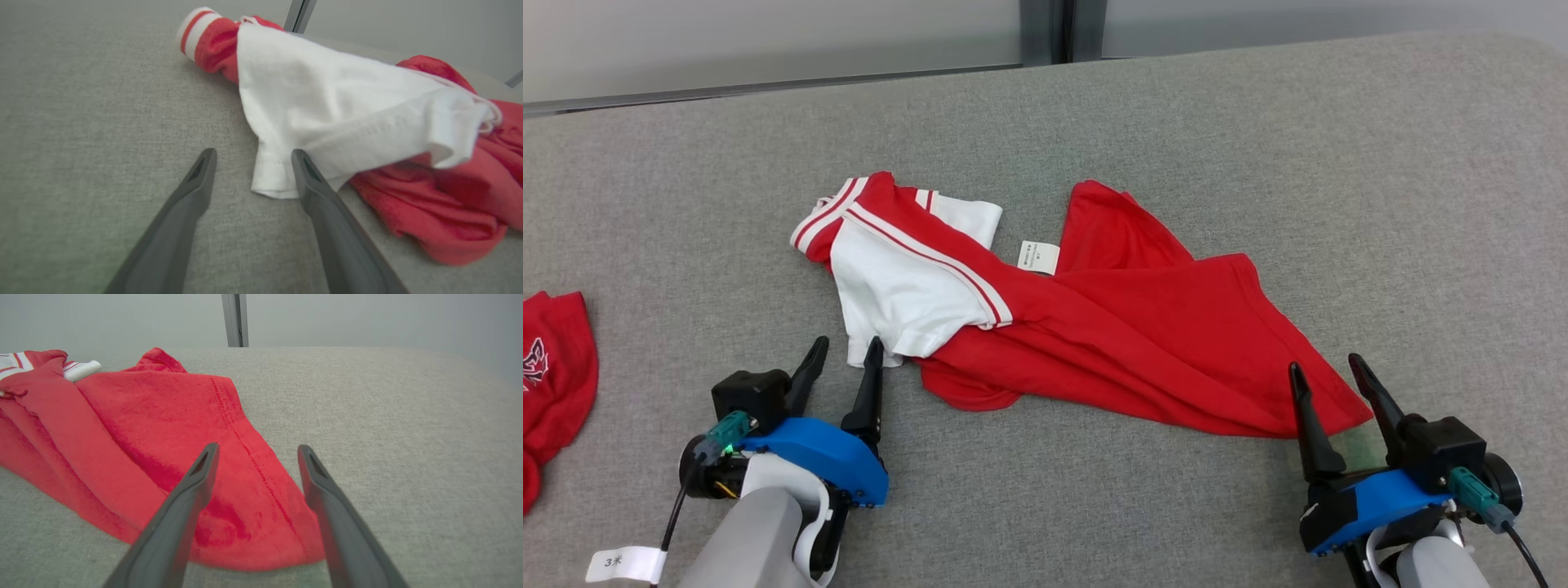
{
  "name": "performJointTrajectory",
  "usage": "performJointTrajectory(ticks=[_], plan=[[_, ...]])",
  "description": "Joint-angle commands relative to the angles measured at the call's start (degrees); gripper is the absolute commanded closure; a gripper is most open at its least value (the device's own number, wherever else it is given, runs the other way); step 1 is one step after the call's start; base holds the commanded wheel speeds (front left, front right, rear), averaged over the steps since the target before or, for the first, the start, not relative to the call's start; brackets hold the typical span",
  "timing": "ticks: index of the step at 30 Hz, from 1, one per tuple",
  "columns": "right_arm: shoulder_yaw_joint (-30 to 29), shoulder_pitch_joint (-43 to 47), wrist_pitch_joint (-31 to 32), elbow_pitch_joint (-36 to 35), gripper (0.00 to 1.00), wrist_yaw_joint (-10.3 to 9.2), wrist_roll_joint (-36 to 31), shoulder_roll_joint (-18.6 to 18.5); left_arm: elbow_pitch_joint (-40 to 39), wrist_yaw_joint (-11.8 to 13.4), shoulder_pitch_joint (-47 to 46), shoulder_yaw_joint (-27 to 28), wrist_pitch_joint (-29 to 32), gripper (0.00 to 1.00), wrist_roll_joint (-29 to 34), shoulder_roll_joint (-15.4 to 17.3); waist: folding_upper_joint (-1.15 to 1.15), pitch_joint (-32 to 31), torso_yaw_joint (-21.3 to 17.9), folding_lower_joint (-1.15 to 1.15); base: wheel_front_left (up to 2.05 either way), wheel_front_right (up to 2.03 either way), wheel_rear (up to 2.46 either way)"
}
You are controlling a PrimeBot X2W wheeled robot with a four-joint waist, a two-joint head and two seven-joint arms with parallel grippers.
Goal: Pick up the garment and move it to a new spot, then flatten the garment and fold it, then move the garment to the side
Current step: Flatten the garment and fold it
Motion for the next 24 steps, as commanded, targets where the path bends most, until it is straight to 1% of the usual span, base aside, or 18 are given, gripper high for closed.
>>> performJointTrajectory(ticks=[1, 2, 3, 6, 8, 12, 17, 20, 24], plan=[[-0.38, -0.63, -0.20, -0.25, 0.00, 0.01, -0.38, -0.15, 1.40, -0.11, -0.11, -1.35, 0.18, 0.08, -0.41, 0.12, 0.00, 0.18, 0.03, 0.00, 0.00, 0.00, 0.00], [-0.60, -0.62, -0.20, -0.37, 0.00, 0.01, -0.49, -0.15, 1.89, -0.11, -0.30, -2.21, 0.23, 0.57, -0.43, 0.25, 0.00, 0.18, 0.01, 0.00, 0.00, 0.00, 0.00], [-0.78, -0.60, -0.20, -0.38, 0.00, 0.01, -0.52, -0.15, 2.42, -0.11, -0.38, -3.16, 0.24, 1.00, -0.45, 0.41, 0.00, 0.14, -0.01, 0.00, 0.00, 0.00, 0.00], [-1.24, -0.29, -0.20, -0.15, 0.00, 0.01, -0.63, -0.14, 2.67, -0.11, -0.40, -4.88, 0.31, 1.00, -1.89, 0.34, 0.00, -0.56, 0.20, 0.00, 0.00, 0.00, 0.00], [-1.63, 0.09, -0.20, 0.11, 0.00, 0.01, -0.21, -0.14, 0.03, -0.11, -0.55, -3.75, 0.15, 1.00, -1.92, 0.81, 0.00, -1.37, 0.77, 0.00, 0.00, 0.00, 0.00], [-2.63, 1.11, -0.21, 1.25, 0.00, 0.01, 0.49, -0.14, -5.30, -0.10, 1.81, 0.82, 0.09, 1.00, -0.17, 0.51, 0.00, -3.58, 2.65, 0.00, 0.00, 0.00, 0.00], [-4.44, 3.34, -0.20, 3.23, 0.00, 0.01, 1.13, -0.14, -12.24, -0.10, 7.88, 8.27, 0.09, 1.00, 3.97, -1.17, 0.00, -7.39, 6.04, 0.00, 0.00, 0.00, 0.00], [-5.53, 4.94, -0.20, 4.32, 0.00, 0.00, 1.45, -0.17, -14.33, -0.10, 12.26, 11.12, 0.09, 1.00, 5.61, -2.03, 0.00, -9.71, 7.78, 0.00, 0.00, 0.00, 0.00], [-6.07, 6.89, -0.21, 5.35, 0.00, 0.01, 2.35, -0.16, -14.41, -0.10, 17.20, 12.63, 0.09, 1.00, 6.84, -2.83, 0.00, -11.99, 9.39, 0.00, 0.00, 0.00, 0.00]])
